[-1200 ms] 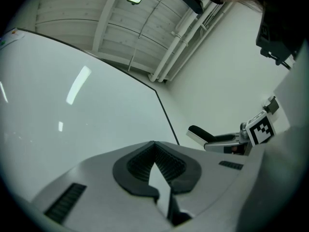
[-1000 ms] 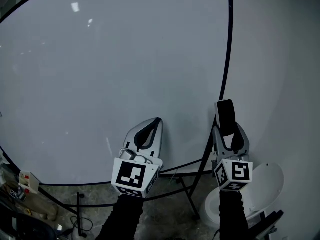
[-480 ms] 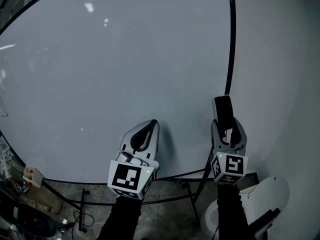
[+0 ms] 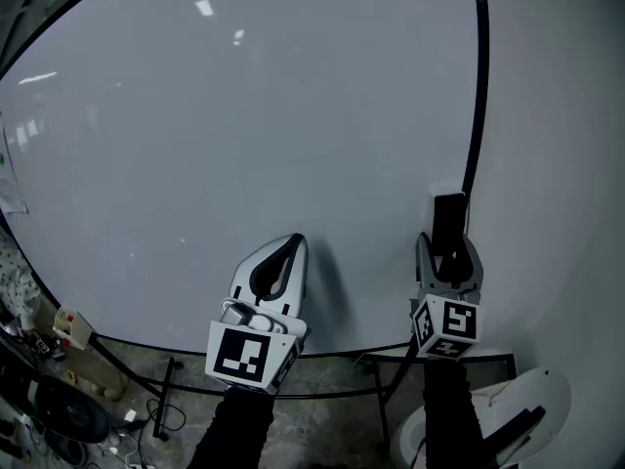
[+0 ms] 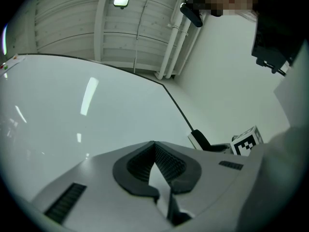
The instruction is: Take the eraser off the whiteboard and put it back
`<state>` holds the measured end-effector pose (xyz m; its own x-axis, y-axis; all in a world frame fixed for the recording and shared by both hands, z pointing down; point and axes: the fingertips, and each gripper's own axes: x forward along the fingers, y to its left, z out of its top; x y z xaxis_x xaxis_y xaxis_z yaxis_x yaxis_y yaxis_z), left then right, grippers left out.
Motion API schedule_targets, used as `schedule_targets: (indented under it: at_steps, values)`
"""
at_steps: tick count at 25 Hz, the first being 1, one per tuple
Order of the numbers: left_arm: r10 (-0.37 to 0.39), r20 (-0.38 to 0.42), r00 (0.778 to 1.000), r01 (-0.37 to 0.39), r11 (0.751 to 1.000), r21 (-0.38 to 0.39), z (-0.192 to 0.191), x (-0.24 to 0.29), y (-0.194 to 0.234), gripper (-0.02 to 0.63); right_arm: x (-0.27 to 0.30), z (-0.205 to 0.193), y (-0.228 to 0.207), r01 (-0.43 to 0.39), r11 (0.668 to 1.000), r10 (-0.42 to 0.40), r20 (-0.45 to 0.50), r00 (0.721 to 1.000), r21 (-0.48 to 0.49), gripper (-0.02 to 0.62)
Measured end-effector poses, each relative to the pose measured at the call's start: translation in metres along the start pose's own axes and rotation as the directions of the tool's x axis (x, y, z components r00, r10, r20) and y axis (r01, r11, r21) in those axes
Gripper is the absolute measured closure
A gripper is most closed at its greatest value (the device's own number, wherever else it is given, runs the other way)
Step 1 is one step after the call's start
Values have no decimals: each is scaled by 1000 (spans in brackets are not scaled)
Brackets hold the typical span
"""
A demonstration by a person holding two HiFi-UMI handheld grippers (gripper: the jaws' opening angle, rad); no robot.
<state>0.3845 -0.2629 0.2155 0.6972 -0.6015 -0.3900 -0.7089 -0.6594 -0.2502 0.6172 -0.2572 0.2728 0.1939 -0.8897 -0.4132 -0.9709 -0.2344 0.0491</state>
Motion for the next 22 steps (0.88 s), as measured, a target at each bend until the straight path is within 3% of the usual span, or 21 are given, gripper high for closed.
schedule_targets:
  at_steps: [9,14,22]
  values:
    - [-2,-11,1000,2,1000,24,-6,4,4,600,3,-2,0,-42,999,41,45,998,17,318]
    - [-11,-16,1000,11,1000,15,-10,6,4,600,4,-3,-1,-43,999,42,24,999,28,316]
    - [-38,-22,999,38,999,-9,-14,3,5,600,-9,1,9,-96,994,97,4,995,-44,316]
